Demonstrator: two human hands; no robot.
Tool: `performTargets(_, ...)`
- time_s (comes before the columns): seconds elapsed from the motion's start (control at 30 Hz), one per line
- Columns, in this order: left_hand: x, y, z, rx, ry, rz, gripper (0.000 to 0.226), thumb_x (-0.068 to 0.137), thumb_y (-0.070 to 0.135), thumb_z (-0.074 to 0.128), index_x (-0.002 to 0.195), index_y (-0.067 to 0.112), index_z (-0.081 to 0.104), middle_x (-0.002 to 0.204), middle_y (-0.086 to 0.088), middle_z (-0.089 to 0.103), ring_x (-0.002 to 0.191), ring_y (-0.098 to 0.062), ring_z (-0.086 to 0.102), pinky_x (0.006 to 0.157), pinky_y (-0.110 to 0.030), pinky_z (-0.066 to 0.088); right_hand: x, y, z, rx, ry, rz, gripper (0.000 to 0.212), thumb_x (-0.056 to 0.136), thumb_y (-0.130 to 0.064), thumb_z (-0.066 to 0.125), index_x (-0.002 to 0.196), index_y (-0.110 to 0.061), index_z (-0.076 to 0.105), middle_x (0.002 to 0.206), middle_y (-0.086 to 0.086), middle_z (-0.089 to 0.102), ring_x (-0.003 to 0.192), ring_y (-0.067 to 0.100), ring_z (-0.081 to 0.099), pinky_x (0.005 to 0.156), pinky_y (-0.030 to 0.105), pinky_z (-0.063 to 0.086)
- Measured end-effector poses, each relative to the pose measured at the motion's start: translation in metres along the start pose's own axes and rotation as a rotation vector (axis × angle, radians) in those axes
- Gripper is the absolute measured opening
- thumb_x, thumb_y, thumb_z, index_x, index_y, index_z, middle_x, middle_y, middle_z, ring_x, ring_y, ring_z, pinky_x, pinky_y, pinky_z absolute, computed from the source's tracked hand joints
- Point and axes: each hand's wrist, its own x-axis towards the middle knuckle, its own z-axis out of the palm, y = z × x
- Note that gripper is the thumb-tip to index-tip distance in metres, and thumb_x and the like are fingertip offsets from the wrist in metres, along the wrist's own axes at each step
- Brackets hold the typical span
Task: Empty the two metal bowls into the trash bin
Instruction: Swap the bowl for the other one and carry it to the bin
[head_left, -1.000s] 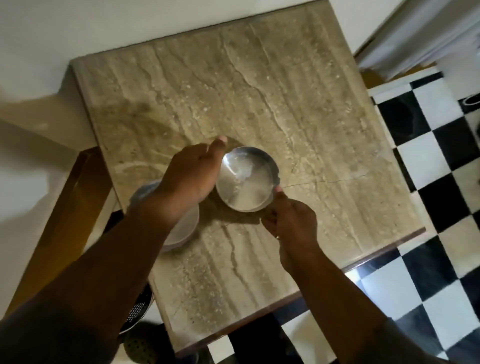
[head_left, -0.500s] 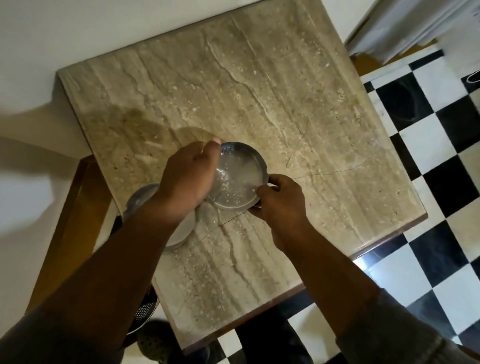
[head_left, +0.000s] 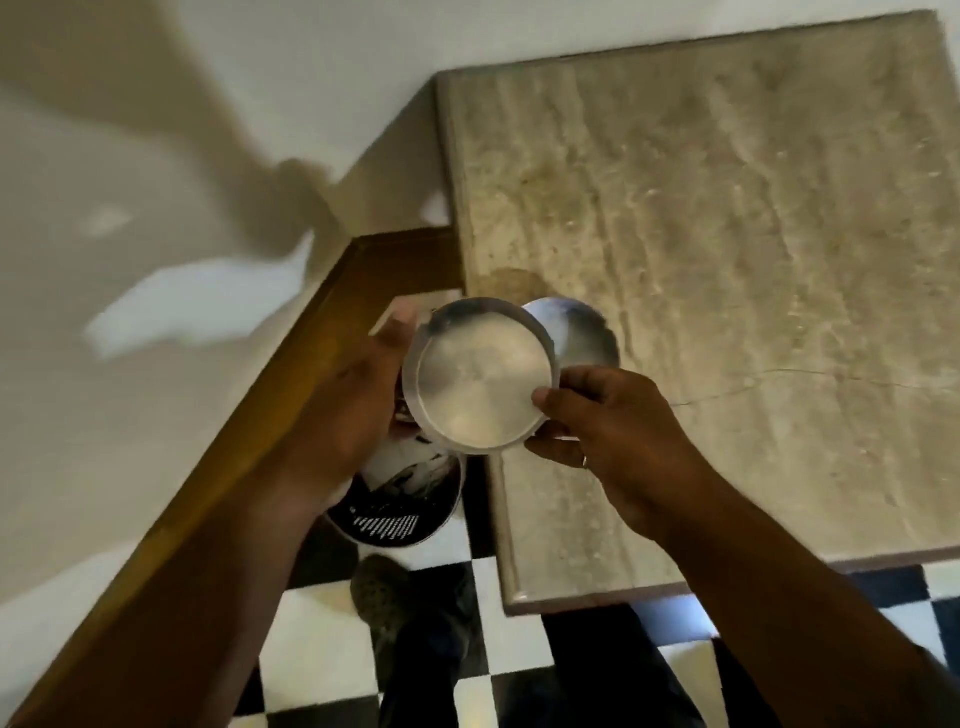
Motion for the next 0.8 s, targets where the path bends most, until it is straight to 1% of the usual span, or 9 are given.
performTargets(0.07,-0.014,-0.024,-0.027,-0.101,0.04,-0.116,0.024,0.089,0.07,0.037,0.086,0.066,0.061,0.126,0.006,0.062,0.111,-0.022,0.064,0.076,-0.043,0.06,-0.001,0.014,0.033,-0.056,-0.065,0.027,0.017,0.091,-0.008,0.061,0.105,-0.003,0.069,0.103,0.023,0.071,0.091,0.031,0.071,0.068,0.028,0.062)
performTargets(0.13,-0.024,-0.047,-0.048,-0.167,0.055,-0.186,0.022,0.09,0.07,0.036,0.092,0.06,0.056,0.128,0.004,0.058,0.114,-0.026,0.061,0.078,-0.046,0.06,-0.002,0.029,0.06,-0.093,-0.101,0.064,0.018,0.091,-0.008,0.062,0.108,-0.004,0.067,0.101,0.019,0.072,0.091,0.028,0.072,0.063,0.023,0.061)
performTargets(0.27,-0.034,-0.089,-0.083,-0.307,0.083,-0.284,0.041,0.09,0.072,0.031,0.108,0.047,0.058,0.124,0.003,0.061,0.114,-0.024,0.06,0.084,-0.049,0.057,0.008,0.06,0.104,-0.157,-0.135,0.147,0.027,0.091,-0.008,0.062,0.117,-0.001,0.062,0.109,0.016,0.069,0.095,0.026,0.07,0.066,0.026,0.063)
performTargets(0.33,-0.035,-0.111,-0.095,-0.351,0.117,-0.345,0.054,0.09,0.073,0.031,0.123,0.039,0.057,0.131,-0.002,0.06,0.117,-0.027,0.059,0.091,-0.053,0.055,0.016,0.075,0.119,-0.167,-0.141,0.203,0.029,0.091,-0.005,0.061,0.119,0.001,0.061,0.114,0.016,0.067,0.098,0.027,0.068,0.068,0.029,0.063)
performTargets(0.4,-0.034,-0.134,-0.101,-0.362,0.125,-0.387,0.066,0.09,0.073,0.032,0.141,0.034,0.048,0.144,-0.007,0.054,0.124,-0.032,0.055,0.097,-0.057,0.051,0.025,0.091,0.13,-0.181,-0.151,0.245,0.028,0.091,-0.002,0.061,0.118,0.002,0.06,0.112,0.018,0.065,0.091,0.026,0.067,0.065,0.029,0.063)
performTargets(0.57,-0.026,-0.177,-0.109,-0.454,0.041,-0.456,0.079,0.079,0.076,0.043,0.147,0.035,0.04,0.154,-0.012,0.042,0.131,-0.04,0.048,0.102,-0.061,0.045,0.04,0.118,0.137,-0.248,-0.224,0.305,0.024,0.09,-0.001,0.062,0.113,0.0,0.061,0.103,0.014,0.066,0.086,0.024,0.067,0.068,0.032,0.064)
performTargets(0.63,-0.019,-0.187,-0.111,-0.516,-0.011,-0.507,0.082,0.077,0.076,0.049,0.147,0.034,0.039,0.154,-0.014,0.04,0.13,-0.043,0.048,0.1,-0.062,0.047,0.043,0.123,0.136,-0.28,-0.245,0.292,0.021,0.089,-0.001,0.063,0.11,-0.003,0.062,0.101,0.012,0.067,0.087,0.023,0.067,0.07,0.032,0.063)
performTargets(0.7,-0.011,-0.193,-0.113,-0.565,-0.031,-0.556,0.091,0.073,0.078,0.052,0.148,0.029,0.039,0.152,-0.016,0.043,0.126,-0.043,0.052,0.094,-0.058,0.053,0.044,0.125,0.133,-0.314,-0.256,0.253,0.026,0.088,0.0,0.064,0.113,-0.005,0.062,0.108,0.013,0.067,0.094,0.025,0.067,0.07,0.031,0.063)
performTargets(0.8,0.001,-0.195,-0.119,-0.594,-0.086,-0.606,0.093,0.078,0.082,0.041,0.146,0.018,0.04,0.144,-0.021,0.053,0.121,-0.044,0.059,0.09,-0.056,0.056,0.044,0.12,0.127,-0.36,-0.27,0.137,0.029,0.086,0.001,0.066,0.109,-0.015,0.062,0.109,0.005,0.065,0.099,0.022,0.066,0.069,0.027,0.063)
